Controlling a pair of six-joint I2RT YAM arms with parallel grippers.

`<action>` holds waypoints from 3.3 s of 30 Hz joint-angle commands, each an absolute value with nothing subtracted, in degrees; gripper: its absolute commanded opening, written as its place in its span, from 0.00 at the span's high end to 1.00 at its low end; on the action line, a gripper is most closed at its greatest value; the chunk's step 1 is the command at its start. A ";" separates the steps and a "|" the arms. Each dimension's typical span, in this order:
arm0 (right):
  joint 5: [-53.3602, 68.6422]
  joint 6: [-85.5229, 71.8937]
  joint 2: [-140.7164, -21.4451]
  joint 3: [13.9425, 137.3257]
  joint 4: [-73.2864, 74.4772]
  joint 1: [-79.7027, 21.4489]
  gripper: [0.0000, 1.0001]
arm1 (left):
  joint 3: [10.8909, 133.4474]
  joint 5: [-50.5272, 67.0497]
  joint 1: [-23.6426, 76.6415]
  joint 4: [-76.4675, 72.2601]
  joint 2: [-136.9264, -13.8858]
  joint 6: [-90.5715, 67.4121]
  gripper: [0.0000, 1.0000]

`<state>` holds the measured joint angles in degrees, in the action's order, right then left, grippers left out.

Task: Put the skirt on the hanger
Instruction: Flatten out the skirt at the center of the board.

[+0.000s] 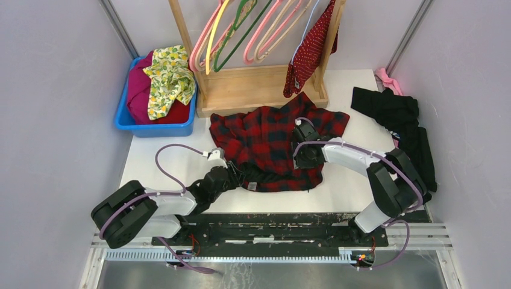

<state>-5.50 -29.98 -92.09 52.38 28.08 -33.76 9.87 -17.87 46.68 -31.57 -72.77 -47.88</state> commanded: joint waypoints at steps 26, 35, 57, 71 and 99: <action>-8.42 -30.30 -61.74 40.21 33.93 -27.65 0.99 | 13.90 -14.69 46.77 1.00 -55.75 -48.14 0.37; -1.08 -31.42 -59.12 36.97 29.75 -24.26 0.99 | 19.80 -14.16 46.71 14.12 -37.62 -48.29 0.49; 6.59 -31.35 -52.04 39.64 41.27 -23.49 0.80 | 39.13 -9.14 46.76 0.50 -71.62 -41.62 0.50; -5.48 -32.08 -65.49 45.57 33.43 -21.83 0.43 | 22.74 -7.81 48.70 -2.76 -73.15 -45.23 0.54; 8.13 -35.66 -97.02 58.17 12.04 -15.04 0.40 | 36.59 2.50 26.98 -8.27 -86.95 -37.79 0.43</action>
